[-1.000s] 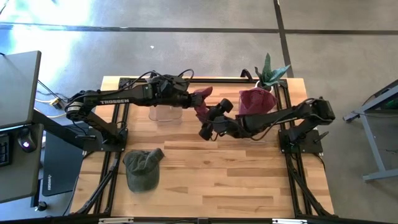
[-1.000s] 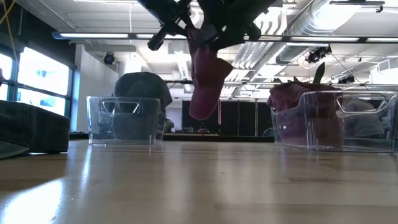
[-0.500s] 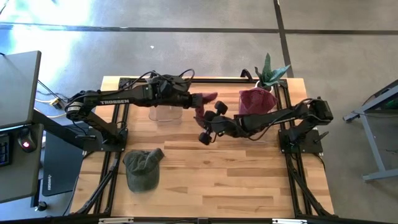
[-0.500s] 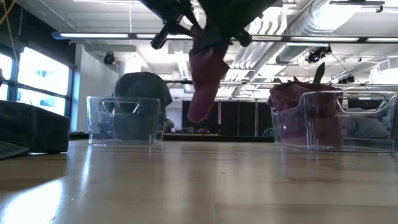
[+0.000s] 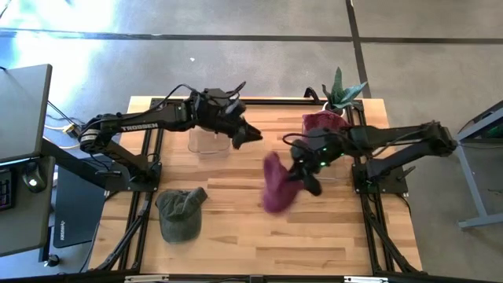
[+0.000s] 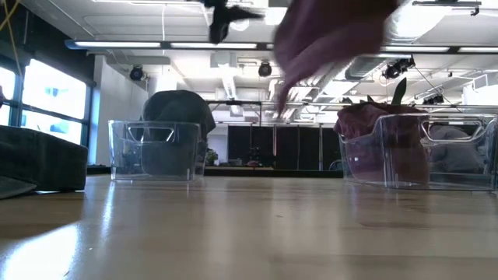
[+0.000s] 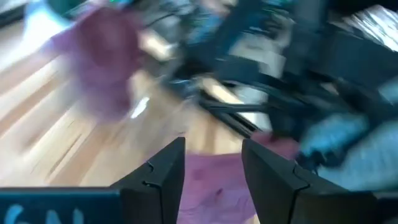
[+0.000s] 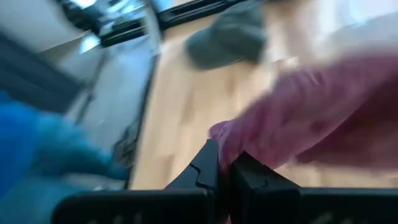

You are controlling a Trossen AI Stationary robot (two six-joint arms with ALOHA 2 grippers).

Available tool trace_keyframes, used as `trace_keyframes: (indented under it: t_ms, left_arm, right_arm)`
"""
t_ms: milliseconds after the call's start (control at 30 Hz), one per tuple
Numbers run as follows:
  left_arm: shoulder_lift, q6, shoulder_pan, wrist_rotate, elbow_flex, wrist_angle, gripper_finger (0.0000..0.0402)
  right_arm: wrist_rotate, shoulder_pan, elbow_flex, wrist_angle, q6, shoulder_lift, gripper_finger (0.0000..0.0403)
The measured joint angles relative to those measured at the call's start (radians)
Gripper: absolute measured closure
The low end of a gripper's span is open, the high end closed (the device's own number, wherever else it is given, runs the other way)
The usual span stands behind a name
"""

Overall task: Pick & Place hat
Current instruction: Put the red cap into the right transparent bin

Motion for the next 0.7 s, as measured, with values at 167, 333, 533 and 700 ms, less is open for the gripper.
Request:
trace_keyframes:
  t_ms: [167, 333, 533, 700]
  left_arm:
    - [0.000, 0.320, -0.095, 0.077, 0.000, 0.191, 0.0247]
    - [0.038, 0.442, -0.183, 0.061, 0.001, 0.261, 0.0232]
    - [0.120, 0.431, -0.204, 0.068, -0.001, 0.270, 0.0172]
    - [0.175, 0.423, -0.216, 0.129, -0.001, 0.401, 0.0124]
  right_arm:
    - [-0.118, 0.005, 0.000, -0.051, -0.011, -0.023, 0.0399]
    - [-0.186, 0.037, -0.001, -0.049, -0.055, -0.022, 0.0398]
    - [-0.179, 0.088, -0.001, -0.026, -0.136, -0.022, 0.0398]
    - [-0.170, 0.093, -0.001, 0.002, -0.130, -0.020, 0.0400]
